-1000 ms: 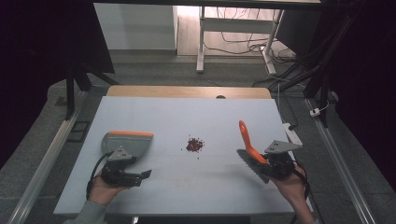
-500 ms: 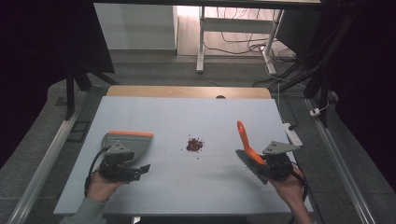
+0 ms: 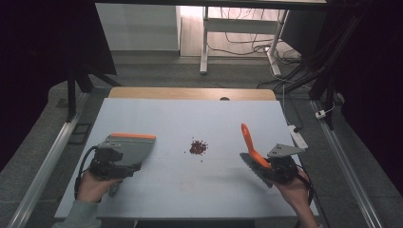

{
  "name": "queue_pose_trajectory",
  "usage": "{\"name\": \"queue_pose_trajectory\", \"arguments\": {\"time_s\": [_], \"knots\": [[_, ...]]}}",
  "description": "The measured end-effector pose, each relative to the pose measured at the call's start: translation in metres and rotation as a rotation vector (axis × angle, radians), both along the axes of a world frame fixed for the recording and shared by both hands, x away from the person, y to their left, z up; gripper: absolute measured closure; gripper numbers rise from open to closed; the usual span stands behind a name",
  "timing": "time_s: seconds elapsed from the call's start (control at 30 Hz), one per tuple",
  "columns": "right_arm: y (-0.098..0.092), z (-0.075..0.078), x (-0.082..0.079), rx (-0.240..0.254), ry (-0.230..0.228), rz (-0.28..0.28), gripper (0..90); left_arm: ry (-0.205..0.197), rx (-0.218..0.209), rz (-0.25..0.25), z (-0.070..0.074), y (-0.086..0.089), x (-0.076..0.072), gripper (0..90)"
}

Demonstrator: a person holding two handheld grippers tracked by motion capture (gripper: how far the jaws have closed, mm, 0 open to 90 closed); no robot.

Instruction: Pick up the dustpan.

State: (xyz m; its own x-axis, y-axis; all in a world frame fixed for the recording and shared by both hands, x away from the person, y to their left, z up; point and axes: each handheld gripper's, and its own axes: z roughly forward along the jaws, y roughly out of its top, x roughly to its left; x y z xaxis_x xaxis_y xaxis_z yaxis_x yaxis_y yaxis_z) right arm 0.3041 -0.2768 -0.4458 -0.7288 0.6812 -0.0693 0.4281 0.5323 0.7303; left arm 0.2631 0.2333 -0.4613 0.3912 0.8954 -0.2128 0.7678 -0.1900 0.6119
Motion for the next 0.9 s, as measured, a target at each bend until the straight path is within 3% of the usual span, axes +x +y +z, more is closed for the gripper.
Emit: {"name": "queue_pose_trajectory", "arguments": {"time_s": [0.23,0.33,0.4,0.5,0.77,0.9], "knots": [[0.0,-0.002,0.001,-0.009,0.004,-0.009,70.8,0.064,0.053,0.073,-0.007,0.015,-0.001,16.5],[0.0,-0.002,0.001,-0.012,0.005,-0.008,70.8,0.076,0.075,0.085,-0.009,0.016,-0.002,16.4],[0.0,-0.002,0.001,-0.01,0.0,-0.009,70.7,0.115,0.109,0.088,-0.016,0.014,-0.002,15.9],[-0.001,-0.001,0.001,-0.006,0.001,-0.012,70.8,0.142,0.121,0.088,-0.022,0.012,-0.002,15.7],[0.001,-0.002,0.002,-0.009,-0.001,-0.003,70.8,0.209,0.107,0.109,-0.04,0.017,0.001,15.4],[0.001,-0.002,0.005,-0.007,0.003,-0.005,70.8,0.222,0.08,0.135,-0.046,0.023,0.005,15.6]]}}
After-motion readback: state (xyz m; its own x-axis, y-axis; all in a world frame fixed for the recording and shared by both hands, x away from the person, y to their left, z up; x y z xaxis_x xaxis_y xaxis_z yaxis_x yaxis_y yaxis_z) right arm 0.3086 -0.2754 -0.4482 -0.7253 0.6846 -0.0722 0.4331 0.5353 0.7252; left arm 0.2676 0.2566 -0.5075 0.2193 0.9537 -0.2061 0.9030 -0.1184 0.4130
